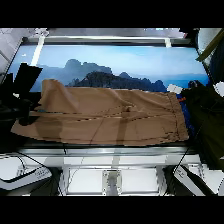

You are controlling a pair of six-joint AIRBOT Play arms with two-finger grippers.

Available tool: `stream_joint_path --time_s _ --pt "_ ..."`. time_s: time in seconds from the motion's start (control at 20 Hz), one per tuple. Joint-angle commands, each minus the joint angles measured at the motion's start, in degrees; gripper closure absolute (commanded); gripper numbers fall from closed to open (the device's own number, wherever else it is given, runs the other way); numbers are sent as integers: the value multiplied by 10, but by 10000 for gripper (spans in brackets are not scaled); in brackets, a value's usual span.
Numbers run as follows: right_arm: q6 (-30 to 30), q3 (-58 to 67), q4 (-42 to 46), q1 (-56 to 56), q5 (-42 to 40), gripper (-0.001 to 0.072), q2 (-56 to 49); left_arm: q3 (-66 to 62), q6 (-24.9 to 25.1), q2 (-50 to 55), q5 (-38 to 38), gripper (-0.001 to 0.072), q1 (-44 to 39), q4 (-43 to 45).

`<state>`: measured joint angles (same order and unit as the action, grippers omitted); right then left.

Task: Fold the clothes and pants, and hang the long-sleeved shirts on hangers.

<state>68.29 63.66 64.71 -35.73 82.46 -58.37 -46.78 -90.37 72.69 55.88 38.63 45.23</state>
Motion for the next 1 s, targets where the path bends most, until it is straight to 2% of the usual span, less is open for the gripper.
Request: stream_joint_path --time_s 0.0,0.2,0.25,0.3,0.4,0.55,0.65,0.7,0.75,0.8,0.95 --pt "-20 0 0 0 1 200 0 52 -3 -16 -152 0 -34 -71" --pt "-20 0 0 0 1 200 0 52 -3 -5 -249 3 -92 -76" --pt "-20 0 0 0 1 200 0 52 -3 3 -263 30 -102 -76" --pt "-20 0 0 0 1 200 0 52 -3 12 -265 123 -108 -76" --pt "-20 0 0 0 1 200 0 52 -3 26 -271 141 -110 -76" --pt "-20 0 0 0 1 200 0 50 -2 27 -343 149 -109 -68" --pt "-20 0 0 0 -3 200 0 45 7 28 -393 227 -109 -67" --pt "-20 0 0 0 -9 200 0 37 31 30 -403 246 -109 -67" --pt "-20 0 0 0 -16 200 0 26 48 32 -403 407 -109 -67" --pt "-19 0 0 0 -21 200 0 10 69 32 -401 694 -109 -67" --pt "-17 0 0 0 -21 200 0 -57 134 24 -386 699 -110 -67"
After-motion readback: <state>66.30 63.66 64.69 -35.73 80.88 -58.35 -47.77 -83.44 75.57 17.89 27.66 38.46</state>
